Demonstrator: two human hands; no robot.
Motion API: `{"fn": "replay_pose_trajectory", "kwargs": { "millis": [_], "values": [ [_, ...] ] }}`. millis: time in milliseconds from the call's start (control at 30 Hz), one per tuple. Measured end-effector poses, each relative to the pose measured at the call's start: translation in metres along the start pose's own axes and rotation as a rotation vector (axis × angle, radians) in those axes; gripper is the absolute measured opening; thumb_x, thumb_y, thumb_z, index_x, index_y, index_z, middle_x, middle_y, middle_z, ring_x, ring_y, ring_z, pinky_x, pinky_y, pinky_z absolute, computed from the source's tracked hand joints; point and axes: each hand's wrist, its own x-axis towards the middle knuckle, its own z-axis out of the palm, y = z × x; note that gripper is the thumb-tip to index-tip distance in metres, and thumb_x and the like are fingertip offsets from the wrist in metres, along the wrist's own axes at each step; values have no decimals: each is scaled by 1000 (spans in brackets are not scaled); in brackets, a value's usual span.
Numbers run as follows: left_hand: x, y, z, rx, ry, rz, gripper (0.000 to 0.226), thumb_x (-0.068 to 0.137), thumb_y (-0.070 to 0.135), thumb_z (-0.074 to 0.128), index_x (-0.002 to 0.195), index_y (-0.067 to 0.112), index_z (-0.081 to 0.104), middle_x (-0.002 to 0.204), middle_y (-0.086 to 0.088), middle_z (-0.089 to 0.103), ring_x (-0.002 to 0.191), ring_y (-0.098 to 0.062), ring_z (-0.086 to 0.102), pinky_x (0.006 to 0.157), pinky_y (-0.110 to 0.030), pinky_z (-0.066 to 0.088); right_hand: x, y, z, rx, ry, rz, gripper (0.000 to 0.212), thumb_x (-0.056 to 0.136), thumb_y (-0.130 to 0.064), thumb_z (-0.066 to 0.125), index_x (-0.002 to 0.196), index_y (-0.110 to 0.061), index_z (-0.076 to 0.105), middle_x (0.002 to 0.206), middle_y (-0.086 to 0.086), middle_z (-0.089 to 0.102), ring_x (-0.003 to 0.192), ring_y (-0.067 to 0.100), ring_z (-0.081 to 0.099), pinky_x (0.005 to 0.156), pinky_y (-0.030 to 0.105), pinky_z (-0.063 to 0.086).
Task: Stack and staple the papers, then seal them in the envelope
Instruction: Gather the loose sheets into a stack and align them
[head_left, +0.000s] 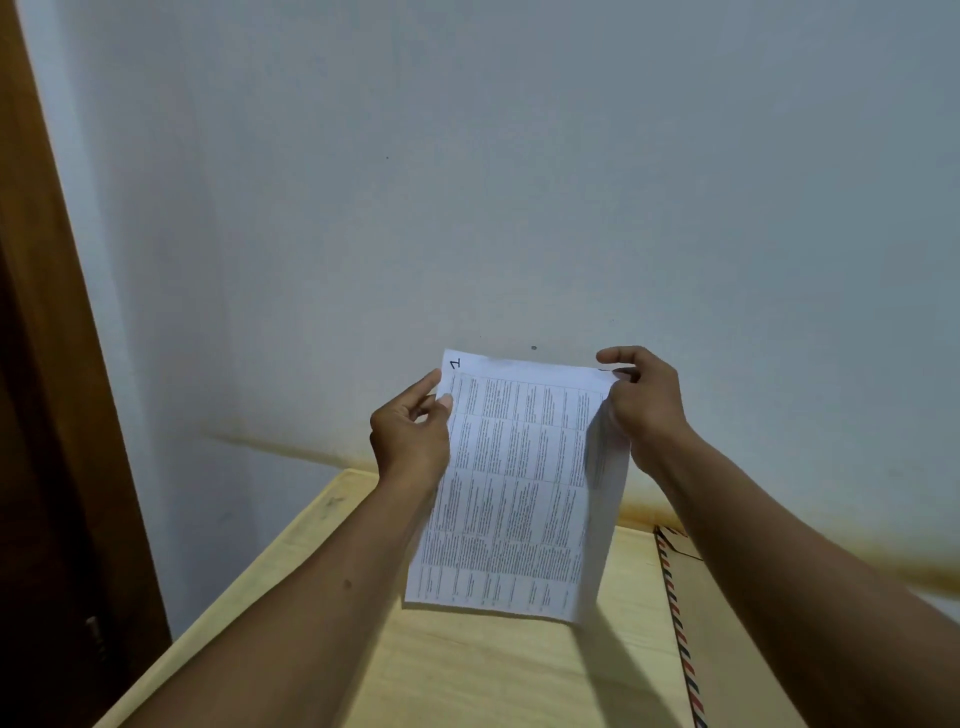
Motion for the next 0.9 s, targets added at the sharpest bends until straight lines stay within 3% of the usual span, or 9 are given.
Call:
{"fn": "replay_pose_trajectory", "kwargs": {
  "millis": [267,433,567,633,800,900],
  "values": [
    [-1,4,0,89,-52,50,33,94,13,71,125,25,72,92,5,70,102,-12,69,99,-26,50,-6,1,6,8,101,7,52,84,12,32,104,-21,66,106,4,61,77,10,54,62,24,39],
    [2,10,1,150,-60,38,33,94,12,71,123,27,74,86,11,66,93,-10,69,99,-25,51,-6,-2,-4,-133,39,-16,49,82,12,33,104,-17,65,106,8,64,84,18,57,59,25,39],
    [5,10,-1,230,-95,-19,32,93,10,71,121,25,74,90,10,67,88,-8,68,89,-18,52,-4,7,-13,-315,-102,-1,38,85,7,40,103,-14,66,109,15,64,84,20,59,62,28,46],
    [5,5,-3,302,-134,-53,31,93,9,72,120,24,75,96,9,69,93,-9,68,94,-21,51,-7,19,-17,-445,-196,59,34,88,5,45,107,-16,64,113,15,62,90,25,63,68,33,53],
    [4,-12,-11,537,-354,-157,28,90,8,75,116,21,76,101,0,72,97,-18,70,97,-29,54,-37,51,-22,-762,-515,203,27,90,-6,52,111,-21,59,111,8,58,82,22,61,52,28,50],
    [-5,-22,-9,622,-504,-161,28,89,10,77,113,24,77,102,1,71,97,-15,69,98,-27,53,-53,65,-20,-723,-635,286,26,92,-9,46,105,-19,66,103,6,65,88,24,64,66,33,56]
  ]
}}
